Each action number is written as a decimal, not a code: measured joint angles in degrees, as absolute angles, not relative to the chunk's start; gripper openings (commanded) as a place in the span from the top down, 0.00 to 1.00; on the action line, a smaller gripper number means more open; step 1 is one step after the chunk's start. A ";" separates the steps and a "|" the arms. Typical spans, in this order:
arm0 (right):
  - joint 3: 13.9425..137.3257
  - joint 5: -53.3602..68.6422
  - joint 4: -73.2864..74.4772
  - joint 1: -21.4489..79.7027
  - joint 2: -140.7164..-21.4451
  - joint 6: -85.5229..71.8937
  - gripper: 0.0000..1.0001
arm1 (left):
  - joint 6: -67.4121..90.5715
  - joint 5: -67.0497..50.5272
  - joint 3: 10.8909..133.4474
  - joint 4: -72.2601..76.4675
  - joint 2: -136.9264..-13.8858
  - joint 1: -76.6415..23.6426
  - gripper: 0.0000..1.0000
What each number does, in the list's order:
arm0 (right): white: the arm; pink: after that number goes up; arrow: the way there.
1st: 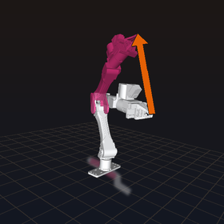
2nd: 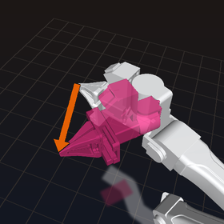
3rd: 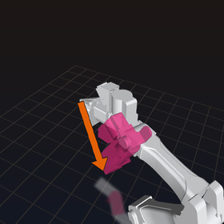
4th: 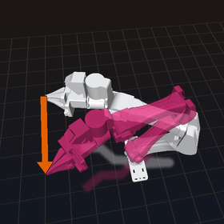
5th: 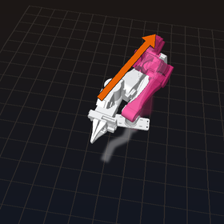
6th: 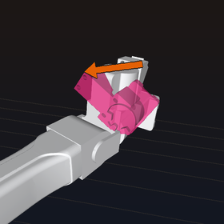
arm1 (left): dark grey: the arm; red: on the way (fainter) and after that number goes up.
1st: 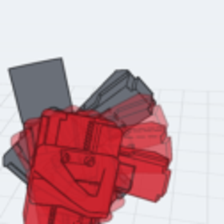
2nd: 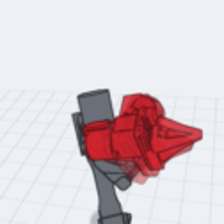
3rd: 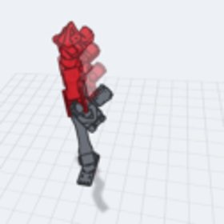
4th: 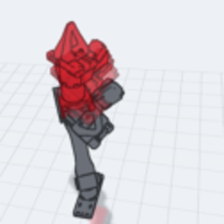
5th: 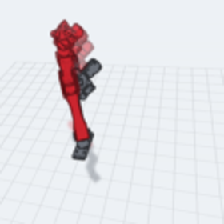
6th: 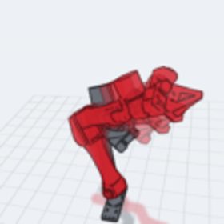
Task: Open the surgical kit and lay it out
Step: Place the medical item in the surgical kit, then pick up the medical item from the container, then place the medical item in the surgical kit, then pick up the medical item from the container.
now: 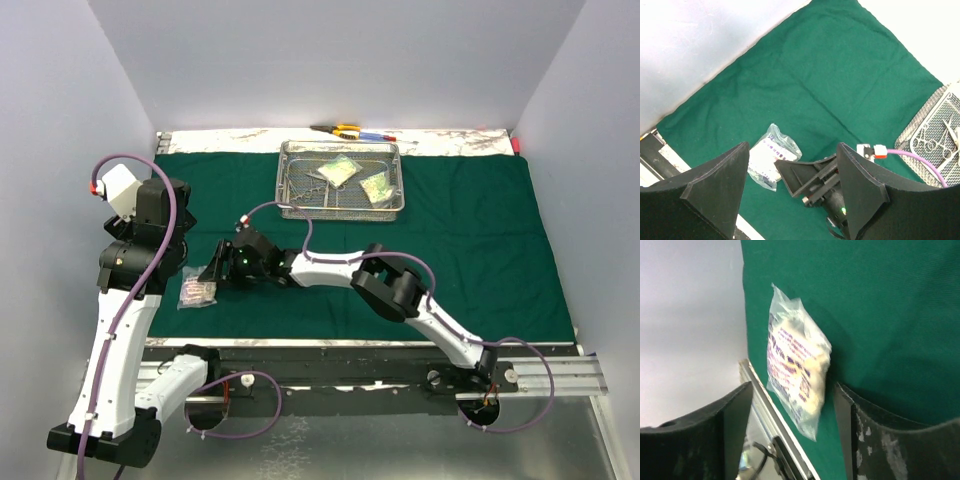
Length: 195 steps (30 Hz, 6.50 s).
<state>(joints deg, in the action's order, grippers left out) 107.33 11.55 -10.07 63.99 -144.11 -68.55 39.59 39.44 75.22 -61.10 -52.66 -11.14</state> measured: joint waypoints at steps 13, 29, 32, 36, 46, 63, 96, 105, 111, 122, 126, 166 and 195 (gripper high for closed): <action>99.20 0.64 2.33 62.57 -121.23 -56.51 0.39 | 39.53 38.92 82.87 -58.87 -57.74 -11.38 0.28; 102.15 -9.76 22.20 33.41 -112.99 -46.04 0.41 | 33.04 20.95 83.31 -42.44 -66.22 -11.38 0.26; 104.97 -8.60 23.31 29.47 -118.08 -48.73 0.42 | 32.67 19.38 83.31 -41.06 -68.51 -11.38 0.26; 107.87 -6.17 23.92 26.65 -125.19 -51.77 0.43 | 32.51 17.80 83.31 -38.63 -70.65 -11.38 0.26; 111.98 -4.12 25.85 24.49 -133.23 -57.93 0.46 | 31.62 16.08 83.31 -34.22 -75.92 -11.38 0.26; 119.83 -4.84 25.52 23.46 -140.81 -59.02 0.61 | 28.86 15.90 83.31 -32.25 -77.84 -11.38 0.26; 94.45 7.81 7.11 28.91 -108.60 -50.92 1.00 | 30.20 16.34 81.80 -32.93 -70.08 -11.38 0.26; 84.20 11.84 2.31 44.99 -108.18 -47.92 1.00 | 31.75 19.05 75.75 -36.45 -60.47 -11.38 0.27; 84.18 13.85 -1.78 54.50 -113.03 -48.56 1.00 | 33.41 19.70 73.06 -39.42 -56.14 -11.38 0.27; 84.29 16.71 -4.23 57.95 -124.46 -54.28 1.00 | 34.30 19.77 72.49 -44.42 -53.67 -11.38 0.27; 85.56 17.21 -4.23 58.15 -125.80 -54.92 1.00 | 34.39 19.75 72.23 -45.78 -52.90 -11.38 0.27; 92.75 -18.48 26.15 53.21 -105.06 -43.75 0.41 | 34.41 20.80 77.60 -47.33 -57.54 -11.38 0.27; 110.91 -33.82 32.47 32.27 -132.57 -2.28 0.50 | 35.99 16.95 78.74 -41.01 -68.40 -11.38 0.27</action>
<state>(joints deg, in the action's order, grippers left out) 110.91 -33.82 32.47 32.27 -132.57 -2.28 35.99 16.95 78.74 -41.01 -68.40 -11.38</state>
